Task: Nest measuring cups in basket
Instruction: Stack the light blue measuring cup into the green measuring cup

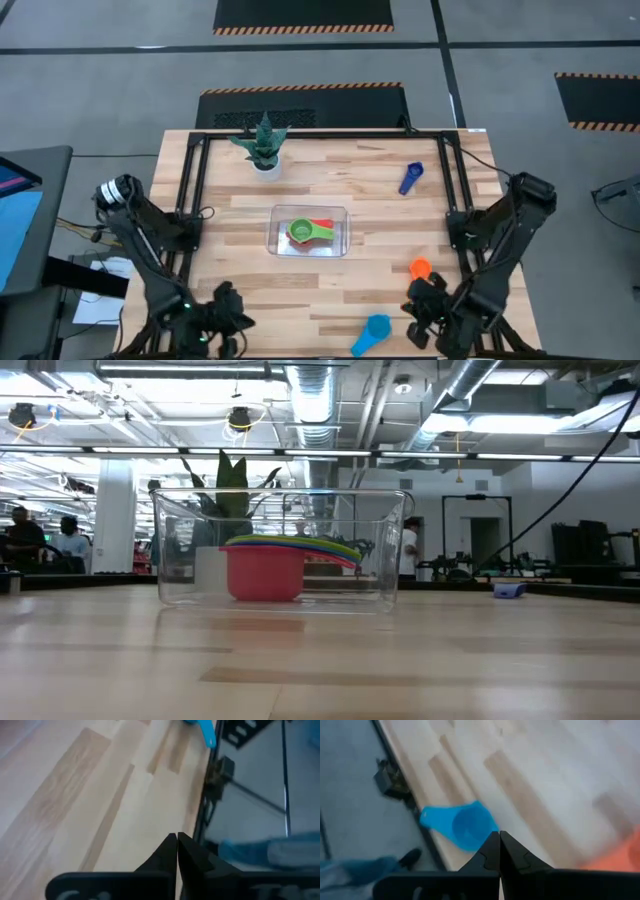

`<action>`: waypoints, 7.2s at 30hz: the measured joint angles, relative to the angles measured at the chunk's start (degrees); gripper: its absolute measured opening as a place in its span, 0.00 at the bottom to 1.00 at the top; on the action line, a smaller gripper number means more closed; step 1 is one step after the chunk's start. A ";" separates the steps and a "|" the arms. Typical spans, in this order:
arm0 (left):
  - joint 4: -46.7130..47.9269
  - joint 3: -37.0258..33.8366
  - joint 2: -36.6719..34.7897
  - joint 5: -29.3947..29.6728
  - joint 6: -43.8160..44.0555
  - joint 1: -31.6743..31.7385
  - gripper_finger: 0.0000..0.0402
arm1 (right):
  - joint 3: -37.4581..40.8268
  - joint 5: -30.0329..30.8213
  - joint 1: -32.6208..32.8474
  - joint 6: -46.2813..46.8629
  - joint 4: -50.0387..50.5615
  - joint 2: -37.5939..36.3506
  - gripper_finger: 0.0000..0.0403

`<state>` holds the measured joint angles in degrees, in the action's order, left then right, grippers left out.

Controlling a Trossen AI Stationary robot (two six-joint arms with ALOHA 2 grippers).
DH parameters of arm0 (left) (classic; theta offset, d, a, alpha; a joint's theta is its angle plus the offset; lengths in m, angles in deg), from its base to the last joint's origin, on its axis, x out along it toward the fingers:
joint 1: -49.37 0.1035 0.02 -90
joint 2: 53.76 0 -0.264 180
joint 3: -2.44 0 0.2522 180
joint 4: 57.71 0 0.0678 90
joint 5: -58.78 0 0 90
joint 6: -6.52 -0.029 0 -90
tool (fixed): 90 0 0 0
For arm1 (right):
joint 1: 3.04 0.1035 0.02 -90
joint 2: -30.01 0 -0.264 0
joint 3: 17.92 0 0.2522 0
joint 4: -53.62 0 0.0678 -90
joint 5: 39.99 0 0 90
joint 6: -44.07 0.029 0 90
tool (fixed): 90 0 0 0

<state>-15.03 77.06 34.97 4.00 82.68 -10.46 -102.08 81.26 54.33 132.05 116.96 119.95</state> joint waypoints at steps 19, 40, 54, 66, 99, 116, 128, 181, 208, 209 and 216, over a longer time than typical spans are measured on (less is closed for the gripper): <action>-29.06 -3.10 8.28 -6.34 -31.56 16.25 0.00 | 3.94 -10.62 -13.93 -32.29 -25.94 4.92 0.06; -27.79 -3.10 8.28 -5.86 -31.12 16.32 0.00 | 4.46 -39.43 -20.75 -49.22 -21.81 11.29 0.52; -26.59 -3.10 8.28 -6.07 -30.47 16.32 0.00 | 4.24 -40.34 -20.67 -43.46 -20.94 13.42 0.42; -24.82 -3.08 8.28 -6.47 -30.49 16.32 0.00 | 3.61 -40.44 -17.43 -38.67 -26.57 9.56 0.32; -23.14 -3.06 8.23 -8.17 -29.92 16.32 0.00 | 3.76 -41.69 -23.13 -43.55 -19.24 17.04 0.17; -23.16 -3.06 8.23 -8.15 -29.86 16.31 0.00 | 3.74 -41.71 -29.40 -49.68 -25.91 17.00 0.17; -23.16 -3.06 8.23 -8.11 -29.86 16.30 0.00 | -0.31 -43.20 -28.43 -45.67 -23.65 16.03 0.17; -21.94 -3.06 8.23 -7.68 -29.97 16.30 0.00 | -11.39 -22.29 -24.09 -23.53 3.19 22.88 0.55; -21.92 -3.06 8.23 -7.26 -29.99 16.32 0.00 | -7.88 -23.57 -24.67 -21.61 -2.67 22.88 0.14; -21.92 -3.06 8.23 -6.91 -29.99 16.30 0.00 | -8.00 -23.53 -24.91 -23.10 -2.83 22.69 0.07; -21.92 -3.06 8.23 -6.47 -30.03 16.30 0.00 | -15.22 -21.60 -24.88 -32.57 1.63 16.31 0.02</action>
<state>-36.94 74.00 43.21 -2.47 52.65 5.84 -117.30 59.66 29.45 99.47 118.58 136.26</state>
